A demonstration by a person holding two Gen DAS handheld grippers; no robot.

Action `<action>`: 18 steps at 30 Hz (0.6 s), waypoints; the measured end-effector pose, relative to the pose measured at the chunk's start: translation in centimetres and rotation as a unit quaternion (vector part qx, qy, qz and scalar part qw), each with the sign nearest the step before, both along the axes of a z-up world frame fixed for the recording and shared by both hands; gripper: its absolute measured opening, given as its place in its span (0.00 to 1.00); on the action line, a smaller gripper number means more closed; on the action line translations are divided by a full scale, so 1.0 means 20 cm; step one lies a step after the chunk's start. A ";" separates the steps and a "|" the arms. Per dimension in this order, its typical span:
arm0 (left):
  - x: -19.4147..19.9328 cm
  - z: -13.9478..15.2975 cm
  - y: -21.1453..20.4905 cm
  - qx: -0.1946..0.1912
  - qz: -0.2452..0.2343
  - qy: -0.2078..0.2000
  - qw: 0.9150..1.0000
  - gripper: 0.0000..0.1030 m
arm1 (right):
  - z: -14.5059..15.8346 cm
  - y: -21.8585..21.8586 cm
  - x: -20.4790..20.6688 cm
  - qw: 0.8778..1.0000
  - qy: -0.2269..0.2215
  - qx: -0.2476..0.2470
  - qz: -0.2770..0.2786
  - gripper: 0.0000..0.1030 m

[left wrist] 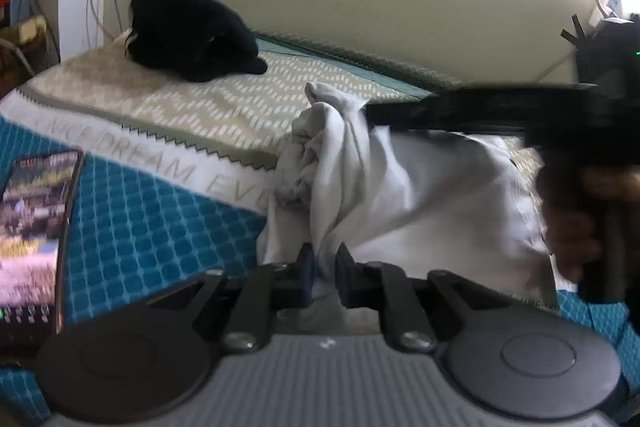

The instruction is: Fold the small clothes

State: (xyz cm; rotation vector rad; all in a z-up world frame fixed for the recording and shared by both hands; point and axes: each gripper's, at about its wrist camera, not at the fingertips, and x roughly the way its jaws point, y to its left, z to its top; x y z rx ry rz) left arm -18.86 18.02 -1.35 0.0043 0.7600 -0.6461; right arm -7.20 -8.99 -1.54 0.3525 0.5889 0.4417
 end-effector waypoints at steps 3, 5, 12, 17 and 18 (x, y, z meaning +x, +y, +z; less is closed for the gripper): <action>-0.01 0.00 0.01 0.003 0.000 -0.002 1.000 0.09 | -0.09 0.06 0.08 0.999 0.009 -0.044 -0.005 0.12; 0.00 0.00 0.01 0.006 0.000 -0.001 1.000 0.12 | -0.09 0.01 0.09 0.999 0.028 -0.016 -0.008 0.09; 0.00 0.19 0.04 -0.016 0.012 -0.068 0.998 0.96 | 0.02 -0.19 -0.15 0.996 -0.030 0.072 -0.036 0.57; 0.19 0.17 -0.07 0.007 -0.014 -0.040 0.999 1.00 | 0.00 -0.43 -0.44 0.988 -0.030 0.109 -0.107 0.62; 0.21 0.15 -0.09 0.012 -0.016 -0.029 0.999 1.00 | -0.02 -0.46 -0.48 0.987 -0.021 0.110 -0.117 0.62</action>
